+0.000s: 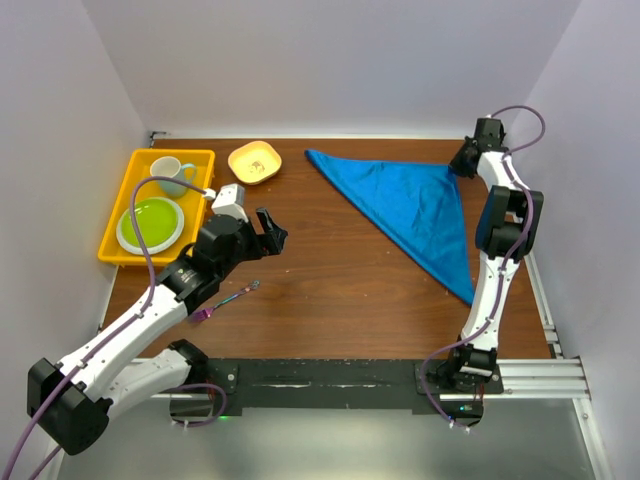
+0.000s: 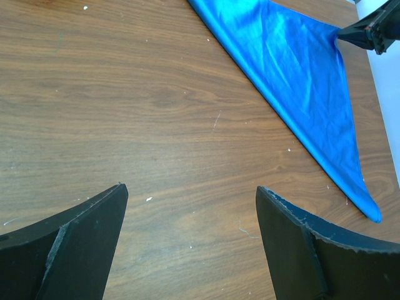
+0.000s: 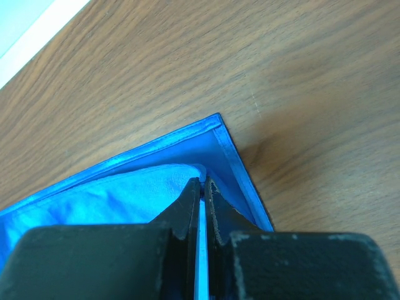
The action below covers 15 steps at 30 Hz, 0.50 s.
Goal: Fold the napkin, place the utensils inside, and roll it up
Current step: Fold the napkin
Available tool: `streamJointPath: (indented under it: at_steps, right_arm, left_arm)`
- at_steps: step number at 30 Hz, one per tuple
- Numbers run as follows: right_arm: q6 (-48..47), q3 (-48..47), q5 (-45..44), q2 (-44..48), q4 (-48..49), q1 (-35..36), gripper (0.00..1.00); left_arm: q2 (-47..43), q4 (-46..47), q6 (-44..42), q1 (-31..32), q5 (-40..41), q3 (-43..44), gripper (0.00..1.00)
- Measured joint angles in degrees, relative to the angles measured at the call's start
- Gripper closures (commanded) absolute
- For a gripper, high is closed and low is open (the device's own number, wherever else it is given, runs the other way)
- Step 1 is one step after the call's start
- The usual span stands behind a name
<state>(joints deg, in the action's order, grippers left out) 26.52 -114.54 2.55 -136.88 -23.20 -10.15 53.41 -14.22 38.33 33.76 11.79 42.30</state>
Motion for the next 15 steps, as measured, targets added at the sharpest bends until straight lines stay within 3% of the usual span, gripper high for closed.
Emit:
streamJointPath:
  at_steps: [1,2,4,5,6,12,13,15]
  right_arm:
    - [0.0,-0.2,0.0,0.0,-0.2,0.0,0.84]
    - [0.0,-0.4,0.0,0.0,-0.3,0.0,0.69]
    - [-0.3,-2.2,0.0,-0.7,-1.5,0.0,0.54]
    - [-0.9,-3.5,0.0,-1.2,-2.0,0.0,0.39]
    - [-1.7,-5.7,-0.2,-2.1,-2.8,0.0,0.33]
    - [-6.3,-12.7,-4.4,-4.1,-8.4,0.3,0.20]
    - [-6.8,-12.2,-5.8,-3.3,-9.1,0.6,0.20]
    - [-7.2,-6.9,-9.4,0.0,-10.1,1.4,0.20]
  left_arm:
    - [0.0,0.0,0.0,0.0,-0.1,0.0,0.11]
    - [0.0,0.0,0.0,0.0,-0.1,0.0,0.11]
    - [0.0,0.0,0.0,0.0,-0.1,0.0,0.11]
    - [0.1,0.0,0.0,0.0,-0.2,0.0,0.11]
    - [0.2,0.0,0.0,0.0,-0.2,0.0,0.11]
    - [2.2,1.2,0.1,0.0,-1.6,0.0,0.13]
    - [2.9,1.7,0.2,0.0,-2.0,0.2,0.22]
    - [5.0,3.6,0.9,0.0,-3.2,0.8,0.29]
